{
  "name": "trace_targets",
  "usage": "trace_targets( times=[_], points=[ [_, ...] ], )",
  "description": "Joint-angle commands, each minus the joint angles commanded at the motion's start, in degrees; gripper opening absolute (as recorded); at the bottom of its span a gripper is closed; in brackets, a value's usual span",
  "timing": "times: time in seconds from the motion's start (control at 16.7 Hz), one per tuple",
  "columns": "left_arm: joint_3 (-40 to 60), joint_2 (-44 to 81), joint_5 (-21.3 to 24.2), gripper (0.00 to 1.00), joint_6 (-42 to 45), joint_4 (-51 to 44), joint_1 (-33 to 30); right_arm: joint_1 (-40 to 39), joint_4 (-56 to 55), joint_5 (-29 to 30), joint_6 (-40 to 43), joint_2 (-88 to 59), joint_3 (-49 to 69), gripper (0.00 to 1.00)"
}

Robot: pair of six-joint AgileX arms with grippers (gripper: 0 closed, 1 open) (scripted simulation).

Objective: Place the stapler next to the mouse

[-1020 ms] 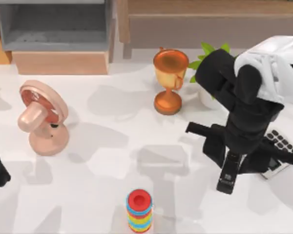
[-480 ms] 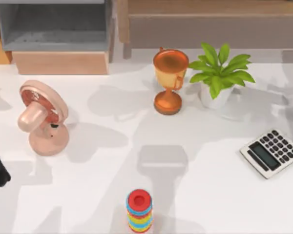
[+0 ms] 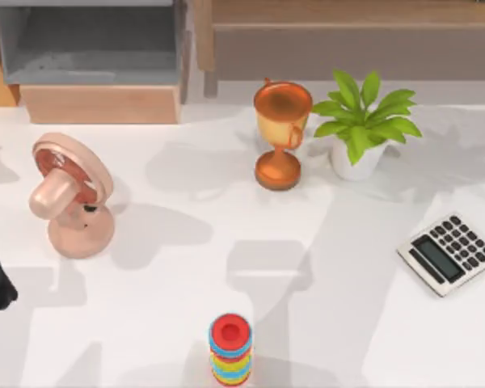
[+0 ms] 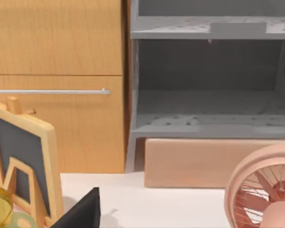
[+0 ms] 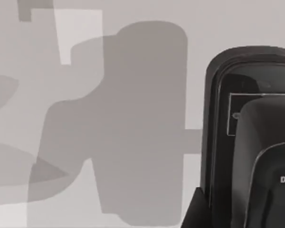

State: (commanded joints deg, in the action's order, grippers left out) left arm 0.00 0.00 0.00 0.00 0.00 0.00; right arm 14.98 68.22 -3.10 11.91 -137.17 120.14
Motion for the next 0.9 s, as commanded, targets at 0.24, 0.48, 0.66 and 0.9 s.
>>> trace_targets(
  times=[0.24, 0.48, 0.66, 0.9],
  points=[
    [0.00, 0.00, 0.00, 1.00, 0.00, 0.00, 0.00, -0.04, 0.11, -0.26, 1.10, -0.61, 1.01, 0.00],
    [0.00, 0.00, 0.00, 1.00, 0.00, 0.00, 0.00, -0.17, 0.13, -0.15, 0.97, -0.34, 0.79, 0.00],
    [0.00, 0.00, 0.00, 1.00, 0.00, 0.00, 0.00, -0.15, 0.56, -0.25, 0.97, -0.05, 0.30, 0.00],
    [0.00, 0.00, 0.00, 1.00, 0.00, 0.00, 0.00, -0.32, 1.80, -0.01, 0.75, 0.58, -0.73, 0.00]
  ],
)
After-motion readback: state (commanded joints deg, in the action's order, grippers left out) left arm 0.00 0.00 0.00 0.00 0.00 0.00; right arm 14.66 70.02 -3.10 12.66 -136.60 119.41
